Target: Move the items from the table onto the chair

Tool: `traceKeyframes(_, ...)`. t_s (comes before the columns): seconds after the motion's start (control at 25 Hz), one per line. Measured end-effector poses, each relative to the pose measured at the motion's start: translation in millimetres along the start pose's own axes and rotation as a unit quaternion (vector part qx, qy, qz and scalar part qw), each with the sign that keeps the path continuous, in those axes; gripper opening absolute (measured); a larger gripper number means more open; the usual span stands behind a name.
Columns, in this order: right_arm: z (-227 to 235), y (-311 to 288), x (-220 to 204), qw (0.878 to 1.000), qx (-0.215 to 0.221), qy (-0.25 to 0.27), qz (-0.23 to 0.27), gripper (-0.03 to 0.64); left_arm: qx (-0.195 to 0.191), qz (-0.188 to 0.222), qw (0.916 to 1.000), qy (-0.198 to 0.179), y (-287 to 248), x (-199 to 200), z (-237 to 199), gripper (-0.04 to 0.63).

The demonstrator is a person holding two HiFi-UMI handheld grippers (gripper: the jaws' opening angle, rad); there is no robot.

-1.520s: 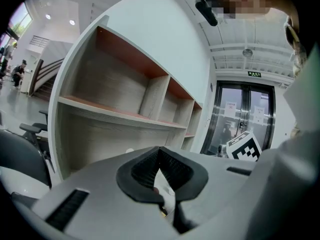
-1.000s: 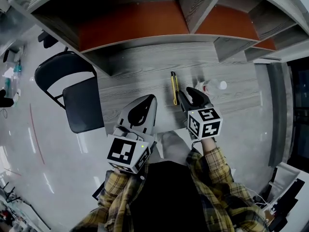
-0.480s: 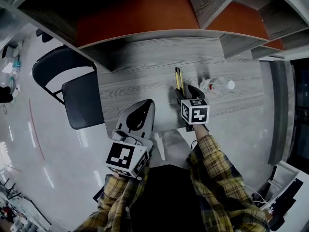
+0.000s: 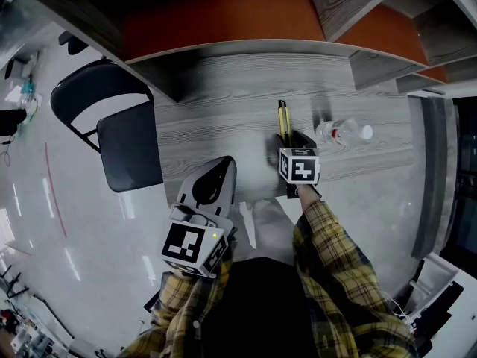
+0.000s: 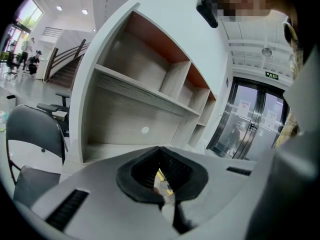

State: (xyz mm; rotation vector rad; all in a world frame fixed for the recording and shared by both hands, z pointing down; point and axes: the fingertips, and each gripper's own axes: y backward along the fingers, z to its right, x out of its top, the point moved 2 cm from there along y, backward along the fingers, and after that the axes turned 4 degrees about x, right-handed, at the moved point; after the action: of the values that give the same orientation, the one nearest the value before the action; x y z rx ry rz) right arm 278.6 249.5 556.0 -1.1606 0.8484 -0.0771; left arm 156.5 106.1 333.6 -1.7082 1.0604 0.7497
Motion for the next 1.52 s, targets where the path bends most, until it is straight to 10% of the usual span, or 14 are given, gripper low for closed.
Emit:
traceKeyframes(0.88,-12.1,21.1,8.0,0.999,0.034,-0.021,0.015,0.126,0.033,0.033,0.9989,0.012,16.5,9.4,-2.1,0.003)
traceKeyframes(1.52,-209.6,38.5,123.9,0.958,0.224,0.162,0.083,0.126,0.171,0.113,0.9764,0.07,99.8,11.0,-53.5,0.003)
